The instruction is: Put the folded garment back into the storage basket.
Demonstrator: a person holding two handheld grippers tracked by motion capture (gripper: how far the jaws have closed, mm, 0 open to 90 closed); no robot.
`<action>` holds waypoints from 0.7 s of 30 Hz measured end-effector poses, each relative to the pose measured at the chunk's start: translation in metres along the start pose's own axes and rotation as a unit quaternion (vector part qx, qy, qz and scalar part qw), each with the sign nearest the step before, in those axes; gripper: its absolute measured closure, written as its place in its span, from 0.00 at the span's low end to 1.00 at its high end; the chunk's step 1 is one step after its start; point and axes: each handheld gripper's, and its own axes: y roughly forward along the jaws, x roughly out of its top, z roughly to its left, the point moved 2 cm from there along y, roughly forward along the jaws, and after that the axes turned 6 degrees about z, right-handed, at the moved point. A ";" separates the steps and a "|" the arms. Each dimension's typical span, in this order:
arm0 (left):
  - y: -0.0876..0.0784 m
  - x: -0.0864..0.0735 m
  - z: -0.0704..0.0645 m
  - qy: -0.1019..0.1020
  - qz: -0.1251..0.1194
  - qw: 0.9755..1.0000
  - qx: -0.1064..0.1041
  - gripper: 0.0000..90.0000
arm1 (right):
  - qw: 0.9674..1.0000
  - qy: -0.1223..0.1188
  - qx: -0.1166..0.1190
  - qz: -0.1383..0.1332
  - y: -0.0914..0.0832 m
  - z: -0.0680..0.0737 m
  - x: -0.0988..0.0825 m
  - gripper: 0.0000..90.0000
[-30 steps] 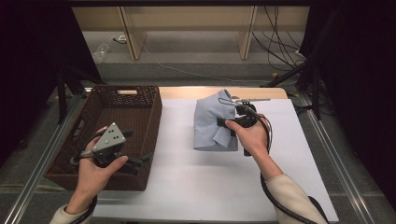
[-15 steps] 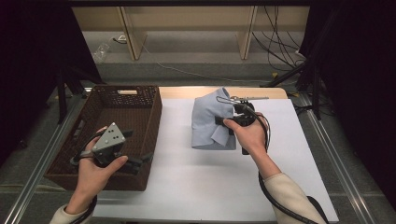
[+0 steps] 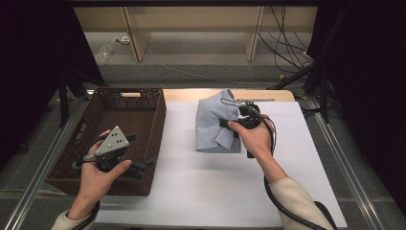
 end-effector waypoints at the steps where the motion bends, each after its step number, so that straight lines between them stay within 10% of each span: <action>1: 0.000 0.000 0.000 0.000 0.000 1.000 0.000 0.00 | 1.000 0.000 0.000 0.000 0.000 0.000 0.000 0.72; 21: 0.001 0.000 0.000 0.000 0.001 1.000 -0.001 0.00 | 1.000 -0.003 0.004 -0.004 0.001 0.006 0.005 0.72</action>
